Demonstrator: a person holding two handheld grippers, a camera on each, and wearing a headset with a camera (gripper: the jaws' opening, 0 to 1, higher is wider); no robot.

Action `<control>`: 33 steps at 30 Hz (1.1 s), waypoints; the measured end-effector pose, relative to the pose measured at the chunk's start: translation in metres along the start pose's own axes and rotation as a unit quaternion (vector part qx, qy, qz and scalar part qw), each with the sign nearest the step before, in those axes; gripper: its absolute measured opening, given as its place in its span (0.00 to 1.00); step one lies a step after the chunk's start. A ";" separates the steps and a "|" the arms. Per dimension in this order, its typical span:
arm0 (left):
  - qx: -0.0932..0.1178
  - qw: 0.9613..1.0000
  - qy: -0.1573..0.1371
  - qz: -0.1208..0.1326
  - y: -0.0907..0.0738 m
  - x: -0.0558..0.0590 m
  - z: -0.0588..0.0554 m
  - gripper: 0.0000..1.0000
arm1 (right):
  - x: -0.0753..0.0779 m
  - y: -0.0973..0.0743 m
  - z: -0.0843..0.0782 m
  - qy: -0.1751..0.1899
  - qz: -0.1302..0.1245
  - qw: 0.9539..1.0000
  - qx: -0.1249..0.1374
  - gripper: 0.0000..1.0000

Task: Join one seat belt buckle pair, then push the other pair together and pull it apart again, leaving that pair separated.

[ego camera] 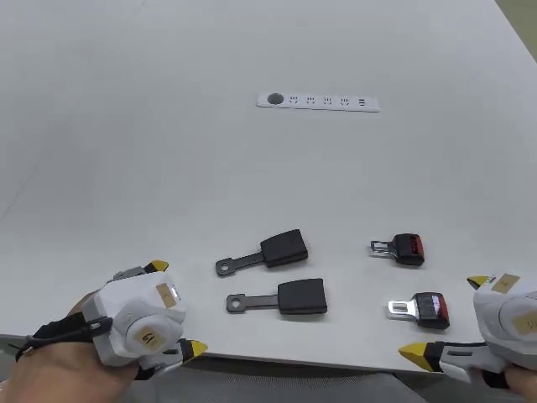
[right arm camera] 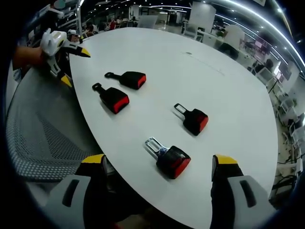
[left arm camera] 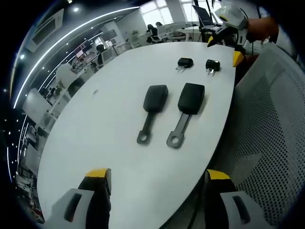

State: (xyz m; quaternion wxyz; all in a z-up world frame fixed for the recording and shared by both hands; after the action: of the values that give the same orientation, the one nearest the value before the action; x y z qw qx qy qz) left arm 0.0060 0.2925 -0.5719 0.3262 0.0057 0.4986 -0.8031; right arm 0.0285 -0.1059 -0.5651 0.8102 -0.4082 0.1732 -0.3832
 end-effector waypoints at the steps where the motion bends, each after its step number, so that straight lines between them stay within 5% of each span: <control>1: 0.000 1.000 0.000 0.000 0.000 0.000 0.000 0.81 | 0.000 0.000 0.000 0.000 0.000 1.000 0.000 0.91; 33: -0.007 1.000 0.003 -0.004 -0.002 0.002 0.002 0.80 | -0.002 0.001 0.000 -0.002 -0.001 1.000 0.004 0.88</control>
State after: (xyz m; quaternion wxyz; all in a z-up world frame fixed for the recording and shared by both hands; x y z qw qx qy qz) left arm 0.0036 0.2902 -0.5695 0.3214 0.0034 0.5047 -0.8012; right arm 0.0279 -0.1036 -0.5658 0.8118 -0.4060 0.1694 -0.3841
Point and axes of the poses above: the centre of the closed fingertips' face, and the gripper's own axes: y roughly forward along the fingers, x roughly to its right, z roughly out of its top, the point moved 9 cm from there along -y, roughly backward along the fingers, and after that the axes turned 6 degrees about y, right-handed, at the moved point
